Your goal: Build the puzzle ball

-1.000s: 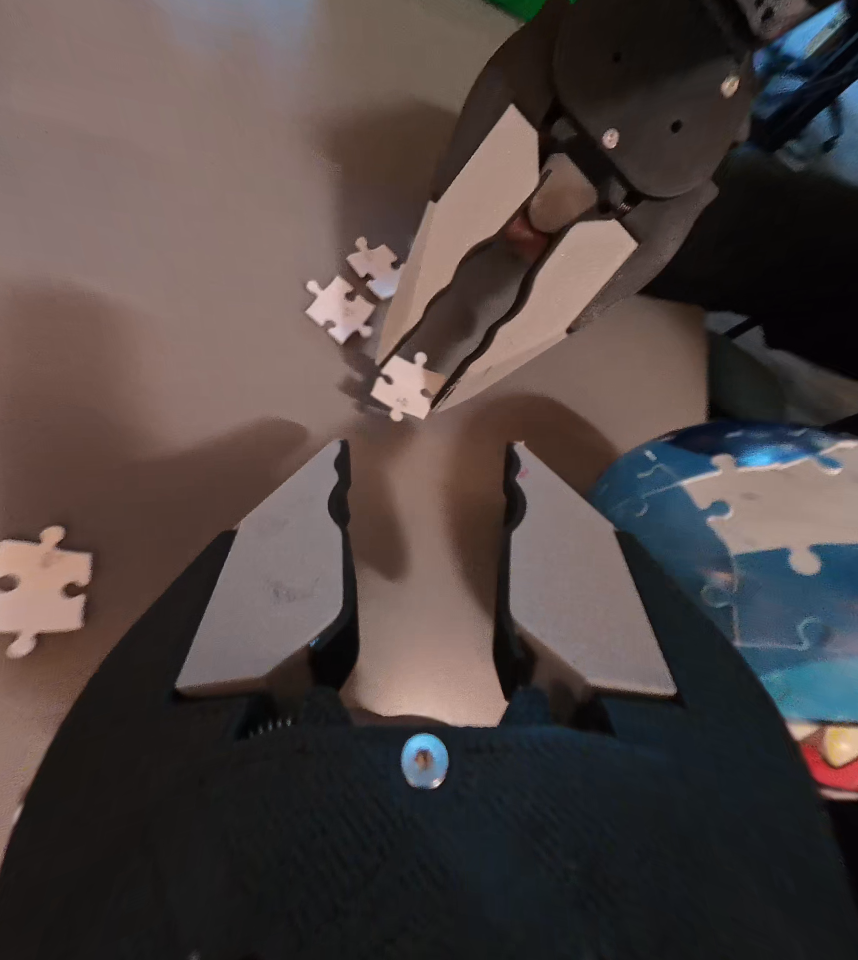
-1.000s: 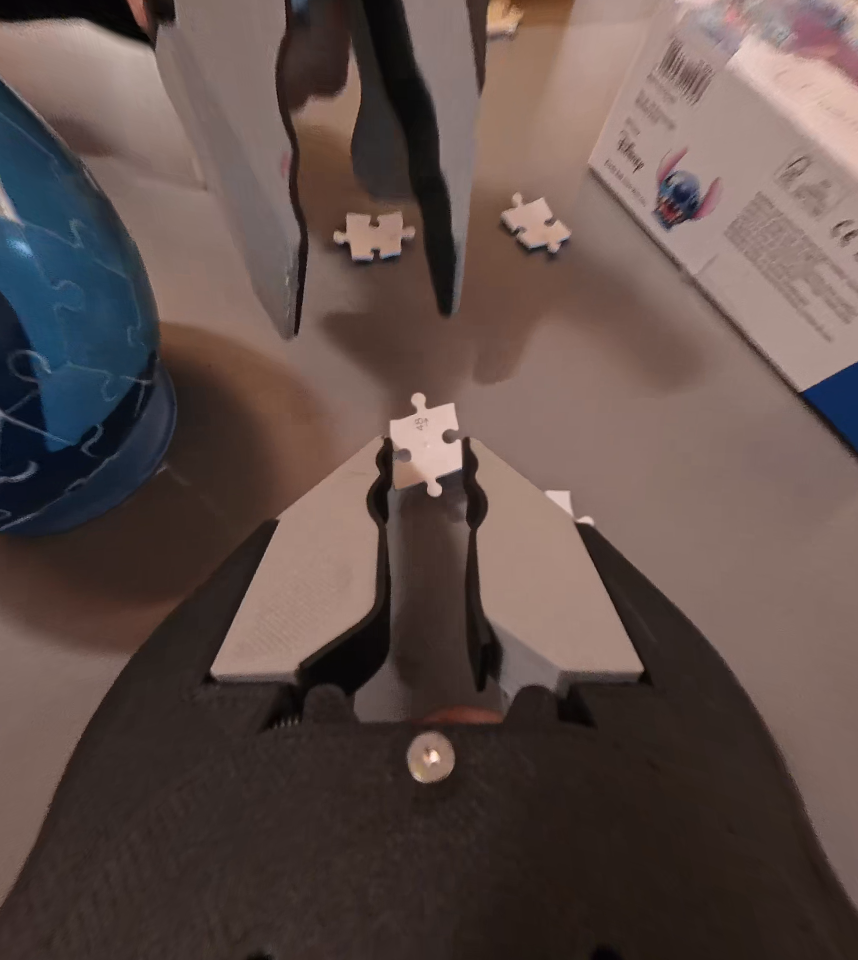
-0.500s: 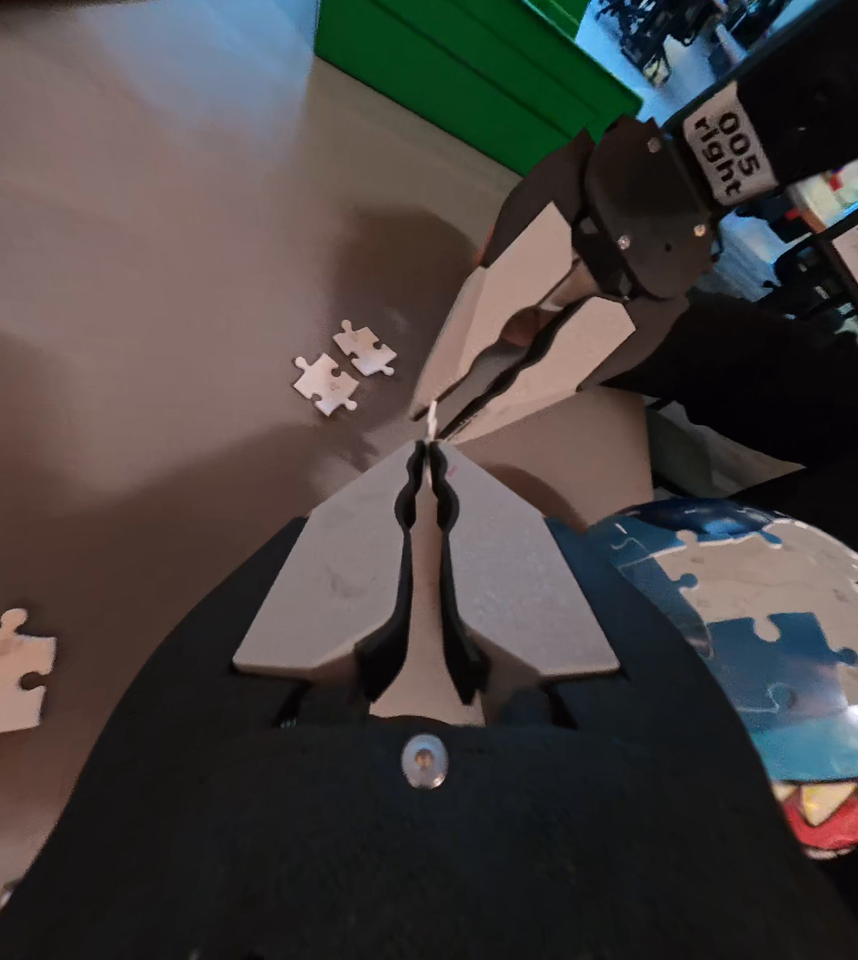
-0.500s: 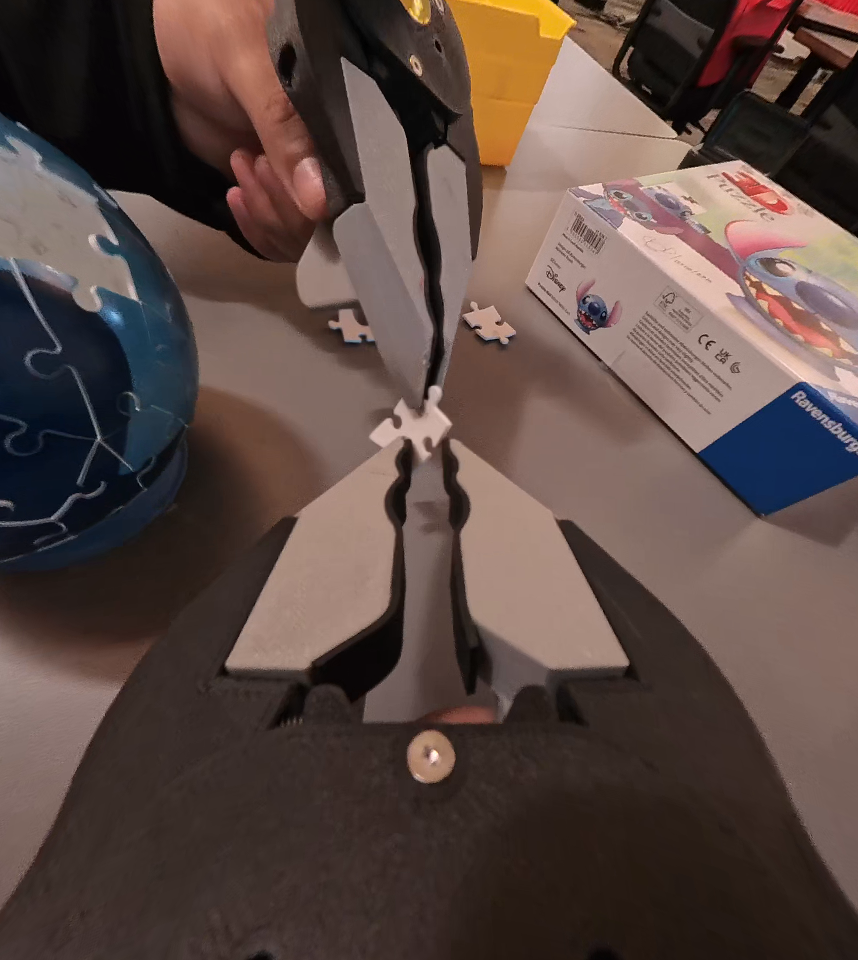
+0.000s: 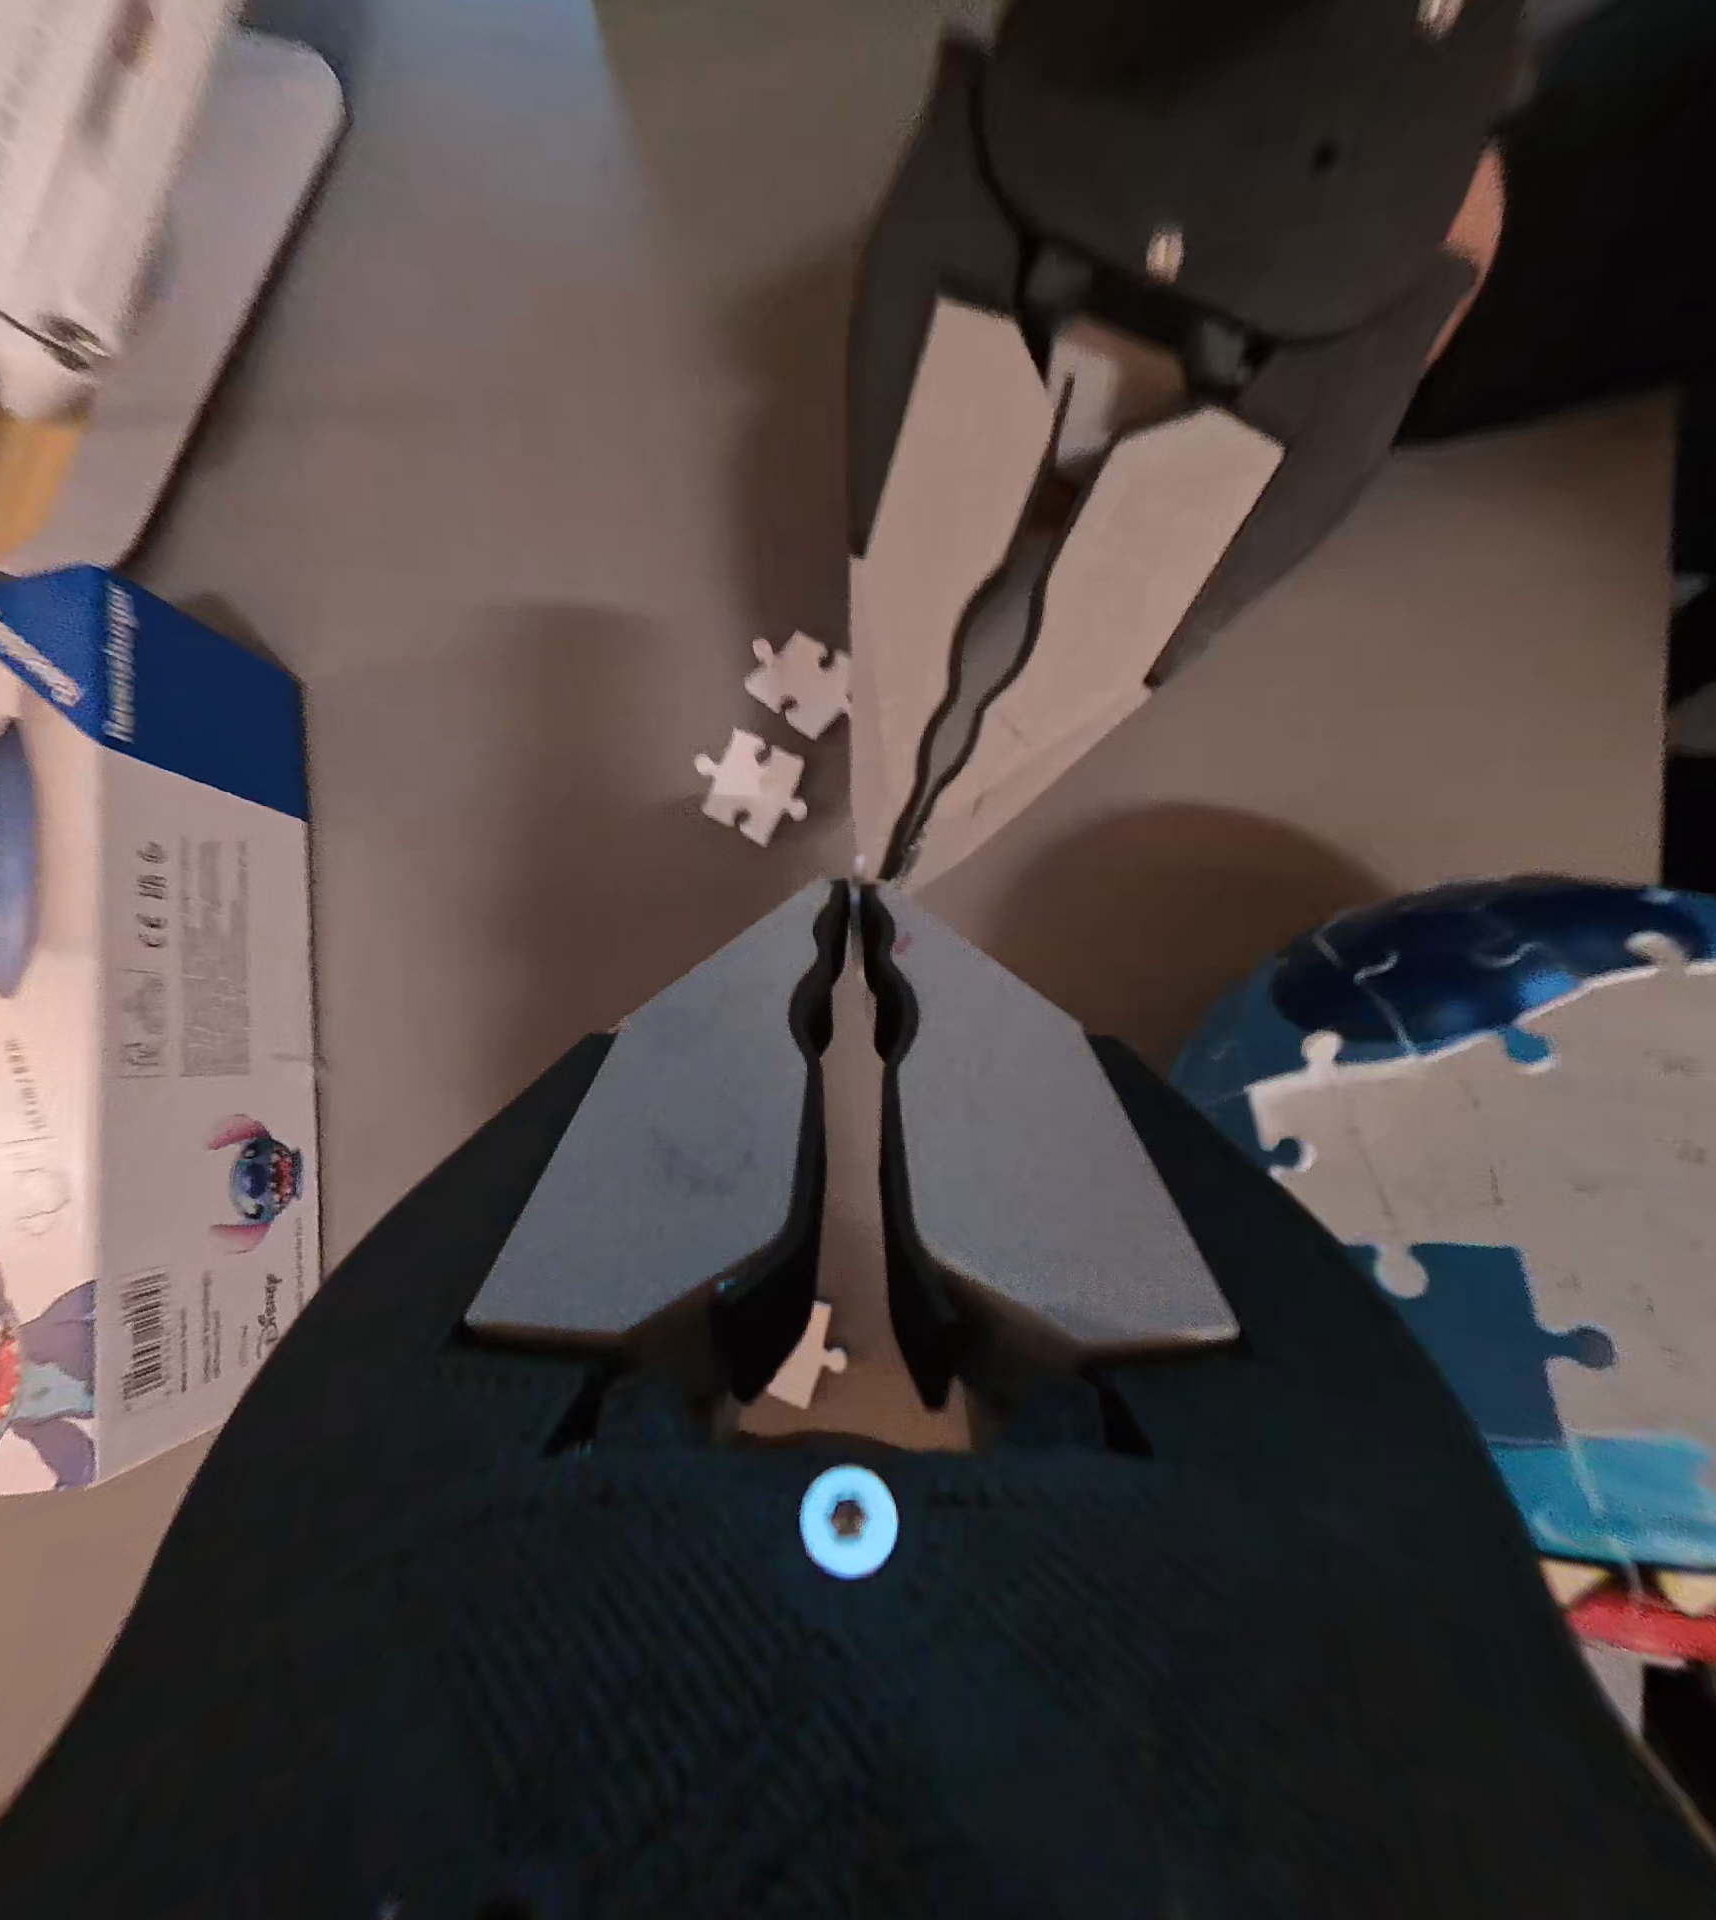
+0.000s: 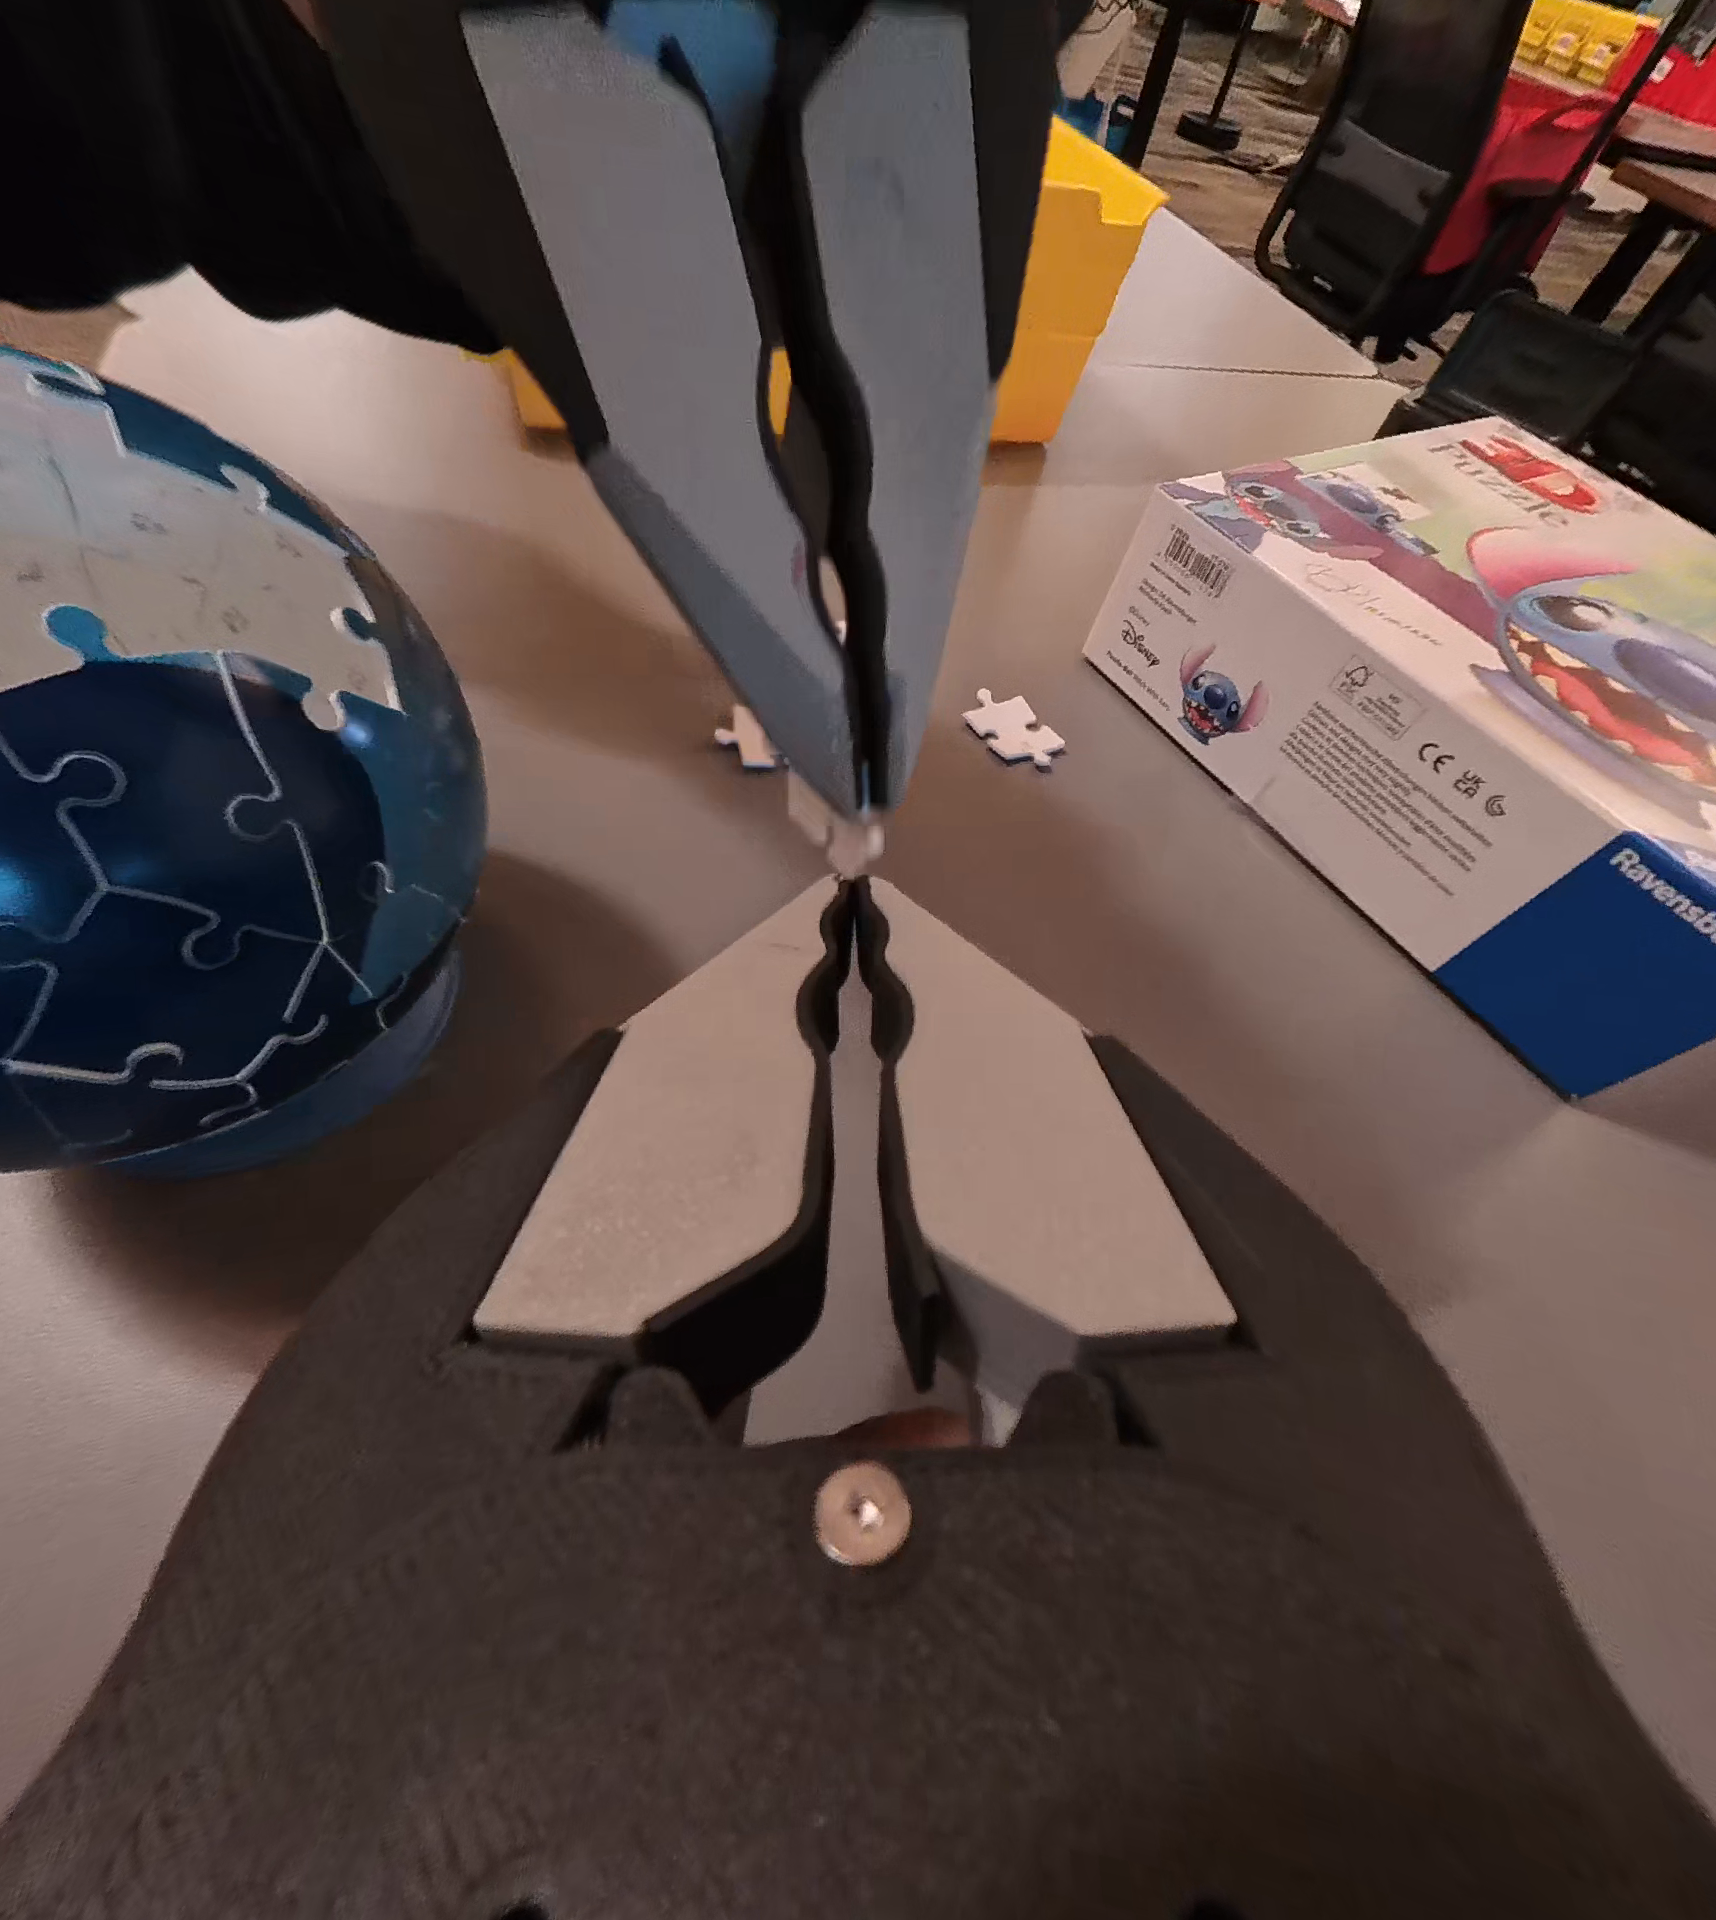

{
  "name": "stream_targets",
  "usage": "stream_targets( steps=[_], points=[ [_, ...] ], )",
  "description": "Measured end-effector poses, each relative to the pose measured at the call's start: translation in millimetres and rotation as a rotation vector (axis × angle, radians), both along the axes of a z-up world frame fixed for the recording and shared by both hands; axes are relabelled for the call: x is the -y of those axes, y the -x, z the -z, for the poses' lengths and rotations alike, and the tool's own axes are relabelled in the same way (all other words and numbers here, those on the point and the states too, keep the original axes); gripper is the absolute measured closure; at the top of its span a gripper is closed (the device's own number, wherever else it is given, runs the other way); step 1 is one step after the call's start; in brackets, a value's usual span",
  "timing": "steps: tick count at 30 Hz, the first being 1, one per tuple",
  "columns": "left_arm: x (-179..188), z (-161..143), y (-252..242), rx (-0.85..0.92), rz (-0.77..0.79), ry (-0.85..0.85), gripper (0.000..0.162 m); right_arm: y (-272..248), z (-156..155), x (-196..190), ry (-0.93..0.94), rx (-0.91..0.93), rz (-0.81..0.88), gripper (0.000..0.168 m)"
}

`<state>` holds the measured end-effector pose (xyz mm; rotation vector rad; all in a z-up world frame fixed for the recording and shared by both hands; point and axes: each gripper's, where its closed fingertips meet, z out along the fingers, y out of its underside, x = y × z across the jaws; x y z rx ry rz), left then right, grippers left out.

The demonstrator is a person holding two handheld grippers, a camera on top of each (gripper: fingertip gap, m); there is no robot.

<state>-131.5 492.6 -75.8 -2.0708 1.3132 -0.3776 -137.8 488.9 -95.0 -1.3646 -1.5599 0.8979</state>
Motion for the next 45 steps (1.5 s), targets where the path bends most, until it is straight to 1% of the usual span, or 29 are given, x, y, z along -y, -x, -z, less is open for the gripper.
stream_targets(
  steps=[2,4,6,10,12,17,21,22,24,25,28,29,30,31,34,38,40,43,45],
  points=[
    [-4.7,-17.1,0.9,0.071,-0.032,-0.032,0.162,-2.4,-3.5,0.6,0.036,-0.027,-0.002,0.168],
    [-0.6,-24.6,-0.1,0.132,-0.021,-0.025,0.162,-3.5,-10.9,1.9,0.079,-0.071,-0.008,0.168],
    [3.9,-21.6,1.1,0.152,-0.017,0.004,0.162,-4.0,-18.1,2.6,0.123,-0.110,-0.017,0.168],
    [10.1,-7.2,3.8,0.113,0.016,0.045,0.162,-6.9,-30.5,3.4,0.188,-0.168,-0.042,0.168],
    [13.4,-7.5,-0.2,0.121,0.040,0.058,0.162,-6.4,-33.2,8.3,0.208,-0.177,-0.073,0.165],
    [17.2,-13.1,-7.1,0.130,0.087,0.055,0.162,-2.8,-27.8,15.8,0.181,-0.143,-0.100,0.168],
    [16.6,-15.5,-6.9,0.169,0.073,0.067,0.162,-3.8,-30.2,15.3,0.152,-0.154,-0.094,0.168],
    [15.8,-15.6,-5.1,0.174,0.064,0.066,0.160,-3.9,-30.5,14.6,0.155,-0.155,-0.090,0.168],
    [12.0,-13.7,2.5,0.173,0.024,0.059,0.140,-4.9,-31.3,13.4,0.172,-0.162,-0.086,0.168],
    [12.8,-12.3,5.4,0.180,0.014,0.071,0.135,-5.6,-32.4,12.9,0.188,-0.170,-0.086,0.168],
    [21.7,-12.2,5.2,0.227,0.016,0.117,0.140,-6.4,-37.7,11.5,0.232,-0.206,-0.082,0.168],
    [23.2,-12.8,5.1,0.225,0.014,0.110,0.147,-6.1,-39.9,13.0,0.247,-0.219,-0.089,0.168],
    [23.7,-14.2,5.0,0.218,0.010,0.089,0.160,-5.6,-42.0,14.9,0.260,-0.231,-0.097,0.168],
    [24.3,-15.6,5.3,0.207,0.004,0.069,0.162,-5.1,-42.8,16.7,0.269,-0.237,-0.103,0.168],
    [30.9,-15.8,6.3,0.155,-0.008,0.048,0.162,-4.9,-41.8,23.0,0.272,-0.237,-0.121,0.168],
    [43.5,-11.1,9.5,0.060,-0.010,0.032,0.162,-3.7,-30.8,37.4,0.277,-0.174,-0.179,0.168],
    [50.6,-11.9,10.1,0.027,-0.003,0.025,0.162,-3.7,-30.2,45.5,0.278,-0.160,-0.219,0.168],
    [56.1,-14.9,15.5,-0.048,-0.019,0.003,0.162,-4.8,-35.5,49.0,0.254,-0.164,-0.235,0.168],
    [59.1,-18.3,17.8,-0.076,-0.026,0.006,0.162,-6.0,-46.3,50.2,0.269,-0.208,-0.247,0.162]
  ],
)
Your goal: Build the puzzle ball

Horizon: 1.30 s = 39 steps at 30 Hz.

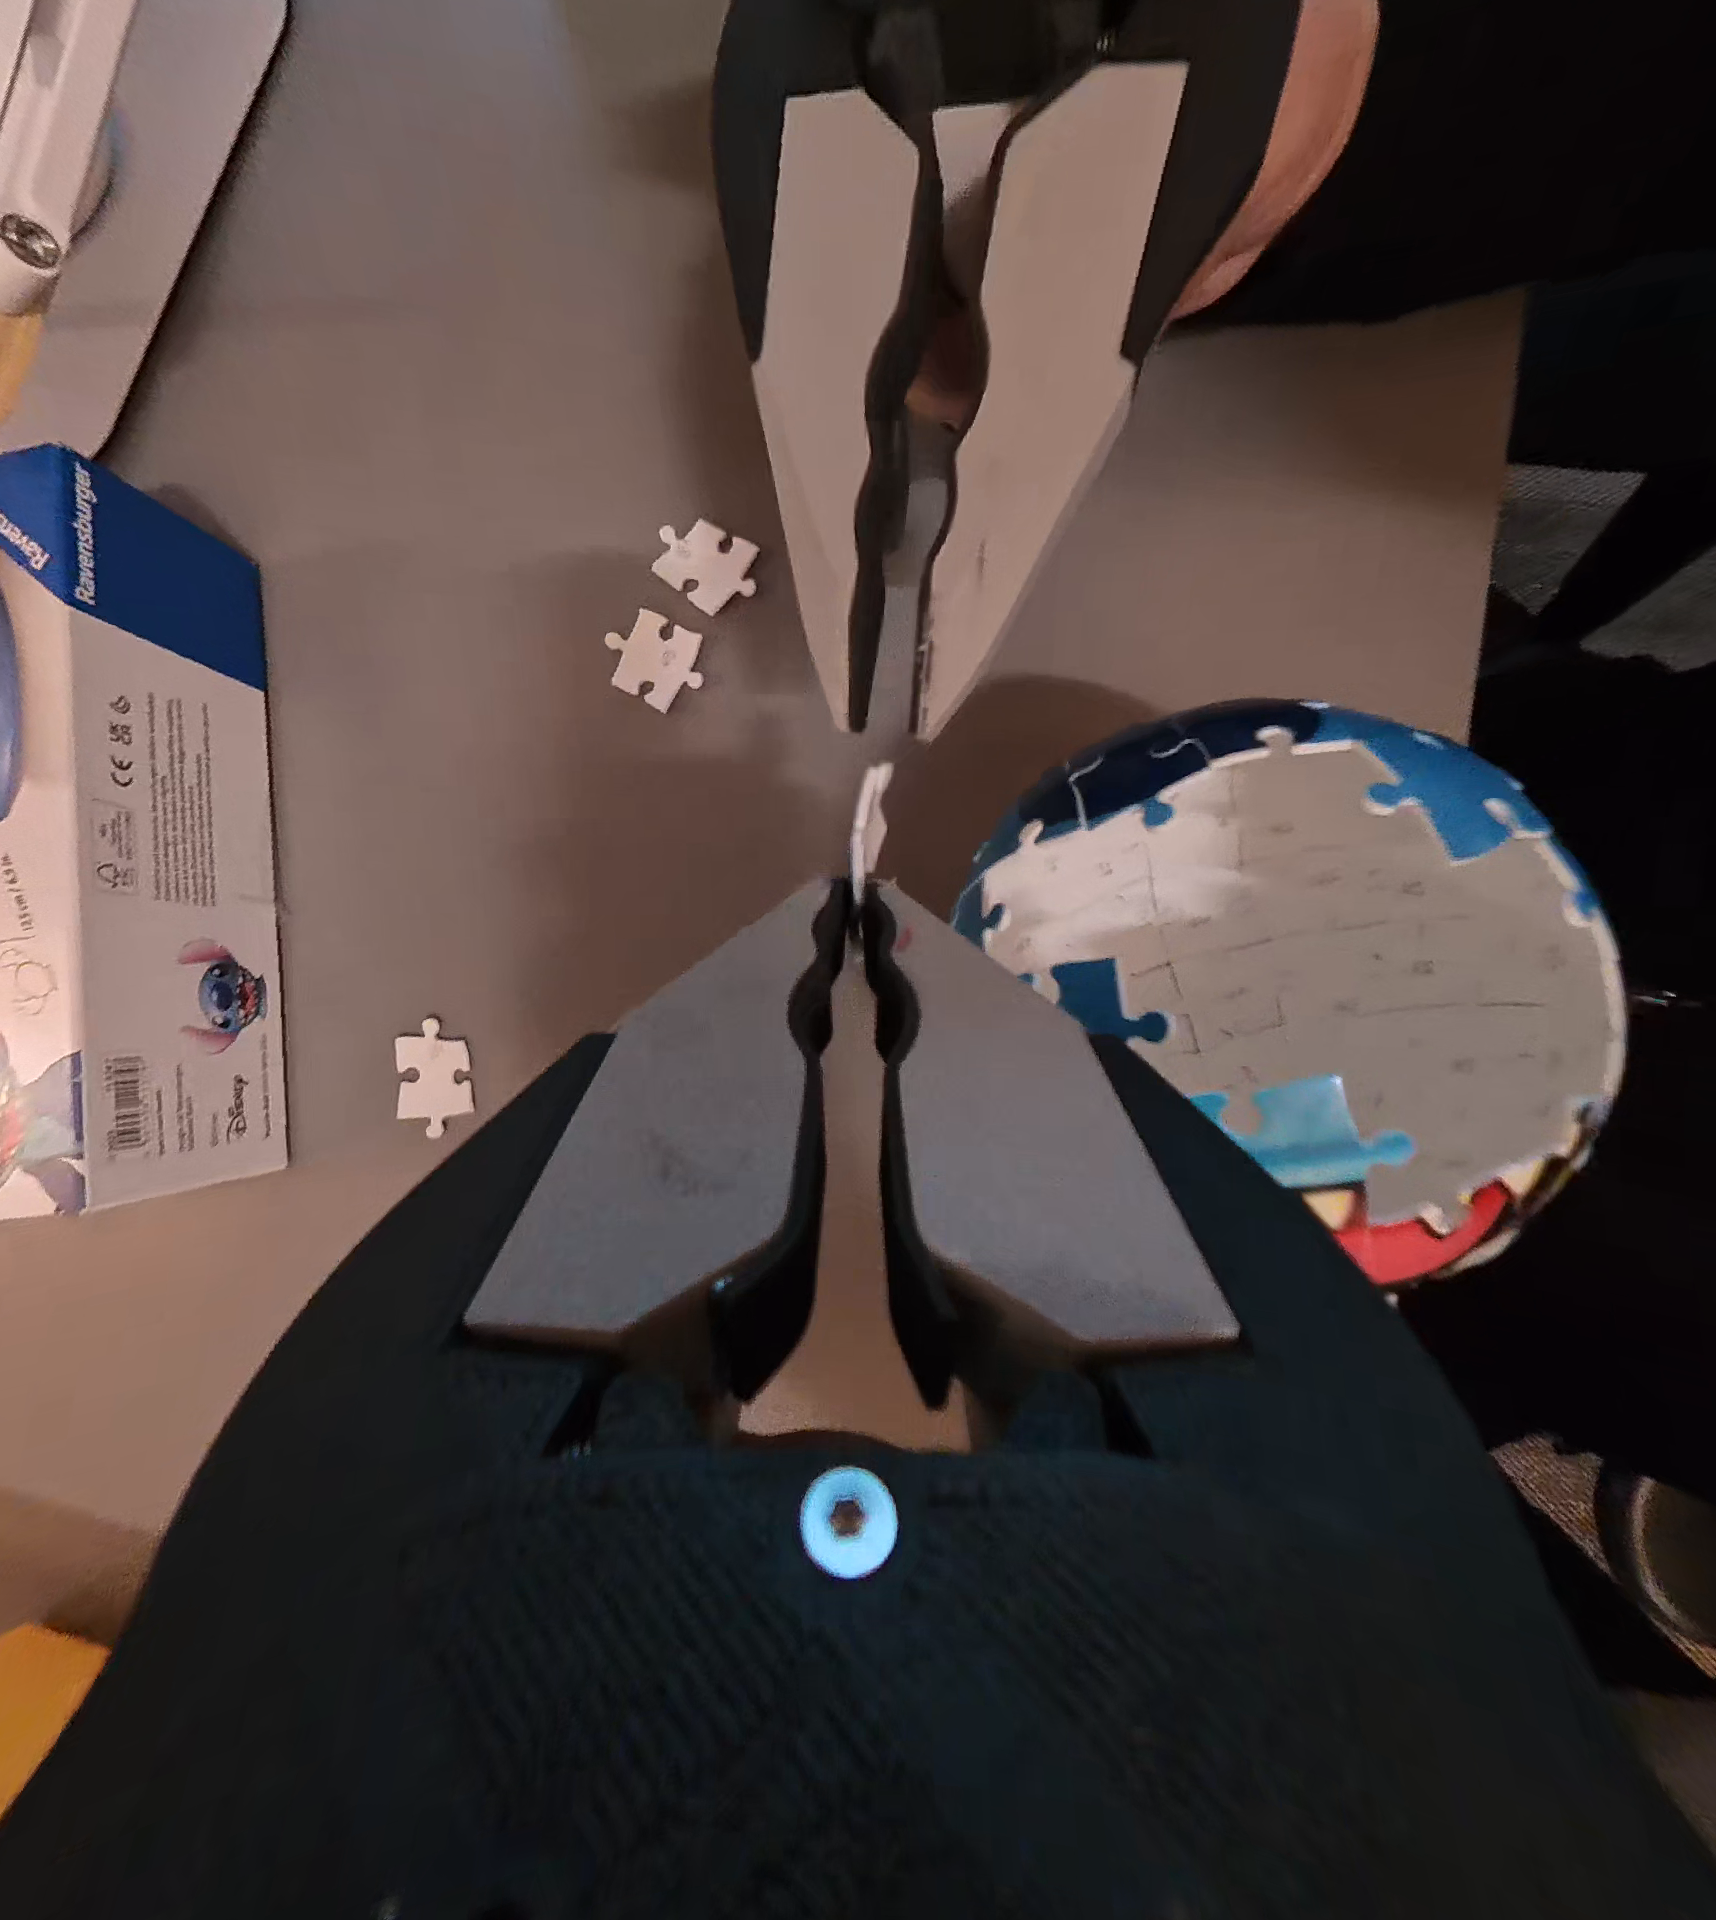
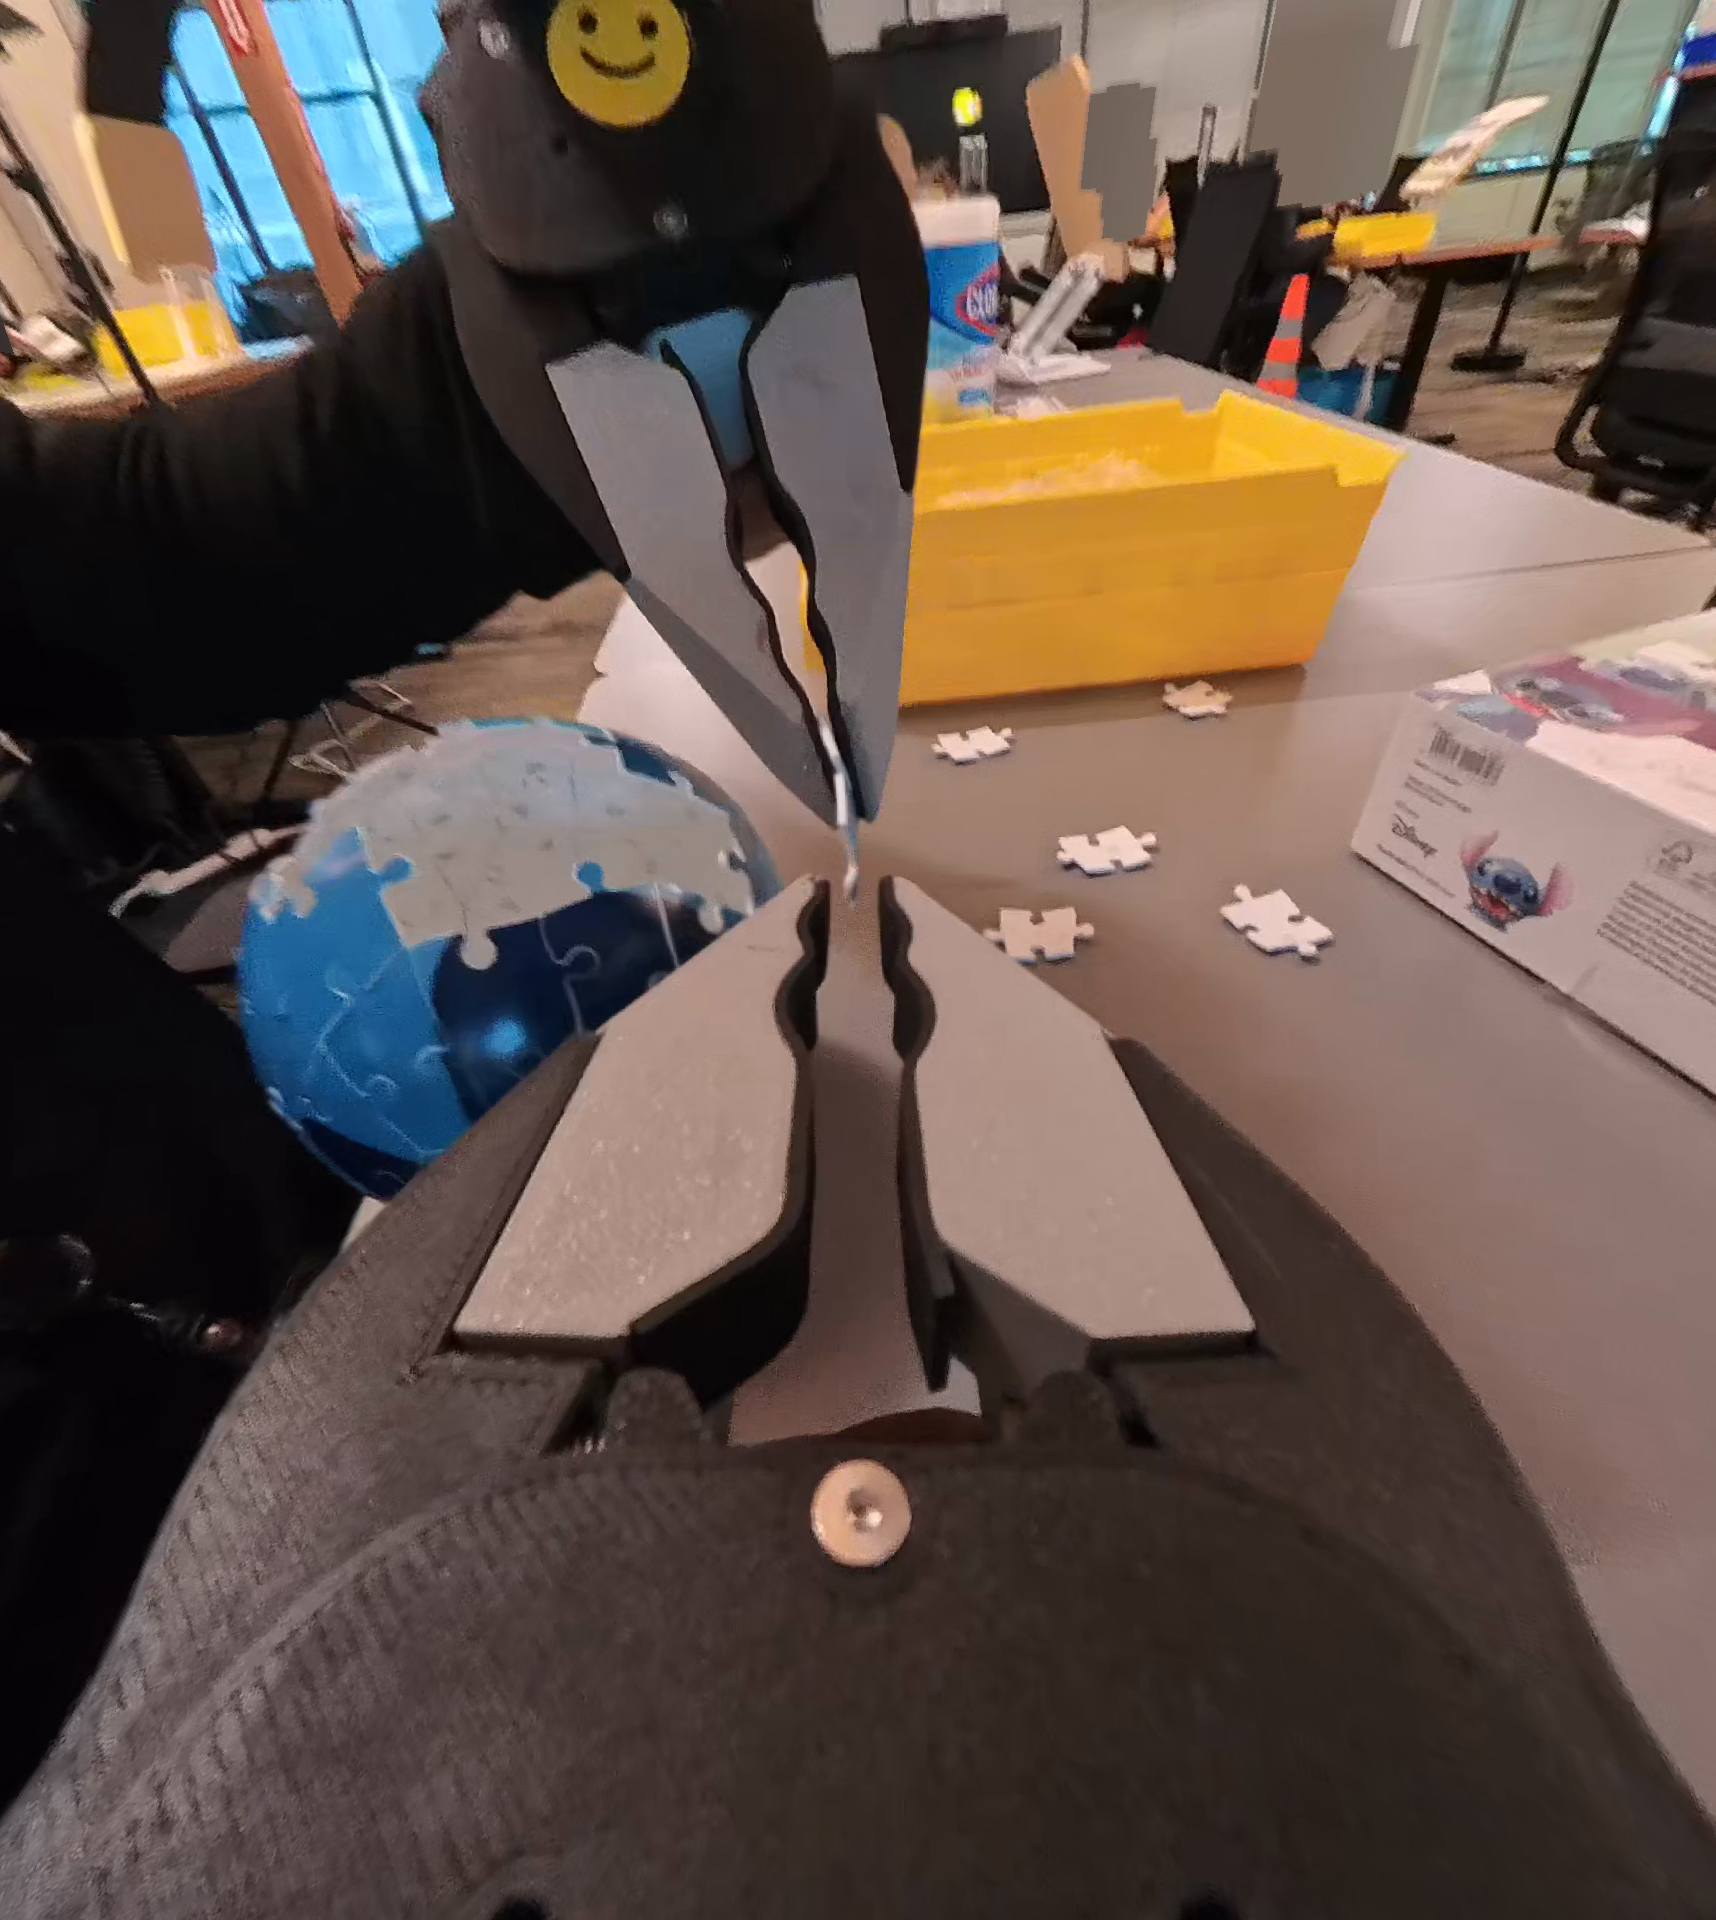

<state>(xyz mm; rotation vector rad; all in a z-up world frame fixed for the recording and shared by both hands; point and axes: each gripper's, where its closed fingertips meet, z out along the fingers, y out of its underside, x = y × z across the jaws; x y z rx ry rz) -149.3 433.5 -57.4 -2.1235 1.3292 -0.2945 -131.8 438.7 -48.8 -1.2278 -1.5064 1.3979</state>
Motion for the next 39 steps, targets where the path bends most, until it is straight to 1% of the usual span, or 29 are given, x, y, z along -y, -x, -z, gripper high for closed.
stream_targets(
  steps=[4,7,9,11,13,15,19,22,27,29,31,37,39],
  points=[
    [2.3,-3.9,0.7,-0.033,-0.008,0.014,0.162,2.8,-12.4,4.0,0.030,-0.040,-0.021,0.158],
    [7.0,-2.7,-2.7,-0.047,0.013,0.026,0.162,7.8,-10.9,6.8,0.002,-0.029,-0.020,0.158],
    [8.2,-2.0,-4.5,-0.055,0.015,0.025,0.162,10.5,-7.7,9.7,-0.016,-0.013,-0.029,0.160],
    [8.1,-0.9,-4.4,-0.068,0.015,0.022,0.162,10.7,-5.9,13.3,-0.044,-0.007,-0.039,0.168],
    [8.8,-0.2,-5.1,-0.067,0.017,0.026,0.162,10.4,-4.5,12.6,-0.089,-0.004,-0.017,0.168],
    [9.8,-2.3,-6.1,-0.043,0.015,0.028,0.158,8.9,-3.8,12.8,-0.110,-0.001,-0.007,0.168],
    [10.9,-16.1,4.3,0.028,-0.015,0.000,0.143,5.1,-10.0,14.4,-0.131,-0.035,0.012,0.168],
    [11.5,-24.5,22.5,0.087,-0.057,-0.036,0.140,4.6,-12.8,16.3,-0.150,-0.053,0.020,0.168],
    [14.8,-33.2,39.7,0.239,-0.100,-0.058,0.140,9.2,-9.3,18.2,-0.171,-0.042,0.030,0.168],
    [13.5,-32.3,41.8,0.275,-0.108,-0.063,0.141,11.0,-7.9,19.9,-0.184,-0.041,0.036,0.168],
    [14.3,-28.9,39.0,0.296,-0.090,-0.062,0.144,10.8,-5.6,22.5,-0.191,-0.036,0.033,0.168],
    [10.7,-16.4,28.2,0.317,-0.042,-0.075,0.144,7.7,-5.8,23.7,-0.197,-0.044,0.048,0.168],
    [5.2,-12.6,28.6,0.319,-0.038,-0.088,0.144,7.5,-4.5,23.4,-0.234,-0.038,0.061,0.168]
  ],
)
